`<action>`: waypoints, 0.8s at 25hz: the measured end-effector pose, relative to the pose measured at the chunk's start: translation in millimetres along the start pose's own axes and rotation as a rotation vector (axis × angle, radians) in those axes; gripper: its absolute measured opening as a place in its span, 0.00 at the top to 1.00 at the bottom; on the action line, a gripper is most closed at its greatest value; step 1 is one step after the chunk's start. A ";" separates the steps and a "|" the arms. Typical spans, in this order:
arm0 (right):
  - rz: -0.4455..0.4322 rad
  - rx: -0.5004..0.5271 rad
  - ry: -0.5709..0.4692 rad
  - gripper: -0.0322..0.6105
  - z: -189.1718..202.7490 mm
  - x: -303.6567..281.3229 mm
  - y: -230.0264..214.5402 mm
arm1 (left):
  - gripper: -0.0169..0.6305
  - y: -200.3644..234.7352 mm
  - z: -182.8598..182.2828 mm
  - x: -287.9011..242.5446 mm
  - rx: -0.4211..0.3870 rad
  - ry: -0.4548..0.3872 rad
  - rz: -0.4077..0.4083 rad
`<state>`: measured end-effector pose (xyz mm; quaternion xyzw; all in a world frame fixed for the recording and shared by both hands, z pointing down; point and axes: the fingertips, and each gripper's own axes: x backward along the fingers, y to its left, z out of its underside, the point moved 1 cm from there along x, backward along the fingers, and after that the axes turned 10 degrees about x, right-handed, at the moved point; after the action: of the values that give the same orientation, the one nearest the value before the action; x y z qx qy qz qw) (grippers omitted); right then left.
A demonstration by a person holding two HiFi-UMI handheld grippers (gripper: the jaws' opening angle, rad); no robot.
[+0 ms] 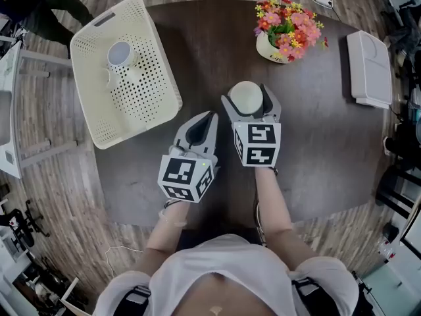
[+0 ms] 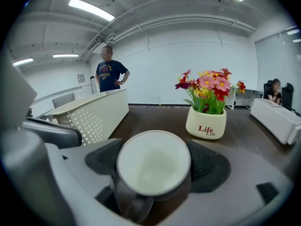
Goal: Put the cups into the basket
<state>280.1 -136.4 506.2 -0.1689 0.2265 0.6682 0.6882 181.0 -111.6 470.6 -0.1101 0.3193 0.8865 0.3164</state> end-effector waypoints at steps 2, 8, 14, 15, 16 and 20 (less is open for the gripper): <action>0.004 -0.002 -0.005 0.28 -0.3 -0.2 0.4 | 0.96 -2.4 -0.4 0.8 -0.010 0.000 0.006; 0.016 0.002 -0.005 0.28 0.0 0.6 -1.6 | 0.96 -6.8 -3.6 9.6 -0.017 -0.011 0.016; 0.030 0.005 -0.032 0.28 -12.7 12.3 -1.7 | 0.96 -5.4 -4.3 23.6 -0.020 -0.020 0.011; 0.032 0.003 -0.037 0.28 -15.0 15.9 -1.3 | 0.96 -6.3 -4.4 25.8 -0.019 -0.023 0.012; 0.034 0.003 -0.041 0.28 -17.0 20.3 -0.7 | 0.96 -7.8 -4.8 28.2 -0.019 -0.026 0.014; 0.036 0.003 -0.050 0.28 -22.9 38.3 5.5 | 0.96 -17.8 -10.8 39.7 -0.020 -0.048 0.031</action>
<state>272.8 -116.0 466.8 -0.1468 0.2132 0.6841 0.6819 161.4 -88.4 437.7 -0.0869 0.3042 0.8969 0.3090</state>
